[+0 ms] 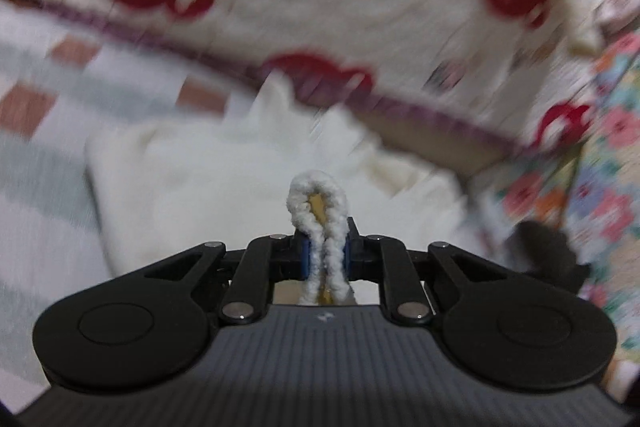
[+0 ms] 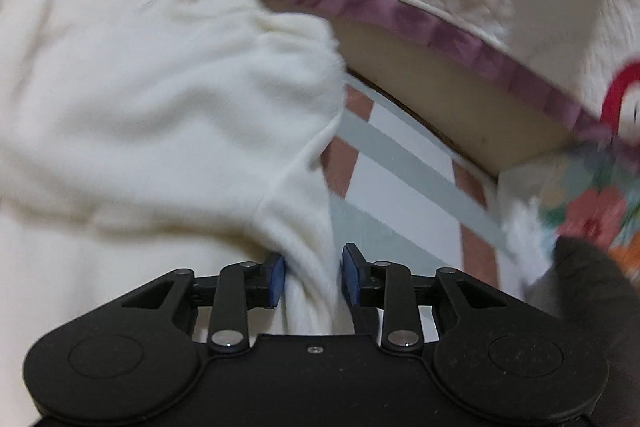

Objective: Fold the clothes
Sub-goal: 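Pinch the fleece hem edge with the left gripper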

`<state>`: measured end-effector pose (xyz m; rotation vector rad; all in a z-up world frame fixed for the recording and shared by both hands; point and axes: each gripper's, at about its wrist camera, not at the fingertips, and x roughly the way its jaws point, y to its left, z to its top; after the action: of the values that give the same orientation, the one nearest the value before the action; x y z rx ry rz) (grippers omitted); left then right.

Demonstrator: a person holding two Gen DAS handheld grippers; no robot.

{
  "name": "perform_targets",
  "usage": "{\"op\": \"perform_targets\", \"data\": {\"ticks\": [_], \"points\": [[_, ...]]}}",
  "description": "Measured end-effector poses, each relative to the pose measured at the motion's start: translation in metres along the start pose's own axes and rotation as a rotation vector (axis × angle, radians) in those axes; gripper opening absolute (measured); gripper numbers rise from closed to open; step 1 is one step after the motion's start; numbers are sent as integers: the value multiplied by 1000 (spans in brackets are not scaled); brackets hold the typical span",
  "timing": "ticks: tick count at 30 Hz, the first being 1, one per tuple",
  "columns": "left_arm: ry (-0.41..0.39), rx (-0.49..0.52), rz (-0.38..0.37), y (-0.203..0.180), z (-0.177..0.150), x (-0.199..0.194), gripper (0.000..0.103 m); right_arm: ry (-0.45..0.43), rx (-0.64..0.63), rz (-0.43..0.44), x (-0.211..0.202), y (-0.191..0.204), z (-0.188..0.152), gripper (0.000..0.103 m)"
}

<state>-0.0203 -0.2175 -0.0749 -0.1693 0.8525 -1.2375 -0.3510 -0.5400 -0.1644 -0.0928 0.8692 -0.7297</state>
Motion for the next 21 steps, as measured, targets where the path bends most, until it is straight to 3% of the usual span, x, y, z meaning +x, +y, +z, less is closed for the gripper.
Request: {"op": "perform_targets", "data": {"ticks": [3, 5, 6, 9, 12, 14, 15, 16, 18, 19, 21], "points": [[-5, -15, -5, -3, 1, -4, 14, -66, 293, 48, 3, -34, -2, 18], [40, -49, -11, 1, -5, 5, 14, -62, 545, 93, 9, -66, -13, 19], [68, -62, -13, 1, -10, 13, 14, -48, 608, 105, 13, -74, -18, 19], [163, -47, 14, -3, -27, 38, 14, 16, 647, 105, 24, -78, -28, 21], [248, -4, 58, -9, -41, 53, 14, 86, 653, 117, 33, -82, -29, 34], [267, 19, 77, -11, -46, 53, 14, 128, 642, 119, 31, -88, -26, 39], [266, 20, 75, -11, -47, 52, 14, 148, 647, 113, 26, -92, -25, 47], [265, 19, 73, -10, -47, 51, 14, 191, 662, 127, 23, -95, -25, 48], [260, 12, 67, -8, -47, 50, 14, 349, 702, 240, 26, -105, -26, 48], [258, 9, 66, -7, -47, 50, 14, 354, 715, 275, 21, -111, -23, 48], [262, 1, 64, -5, -47, 52, 14, 266, 757, 313, 7, -123, -7, 48]]}}
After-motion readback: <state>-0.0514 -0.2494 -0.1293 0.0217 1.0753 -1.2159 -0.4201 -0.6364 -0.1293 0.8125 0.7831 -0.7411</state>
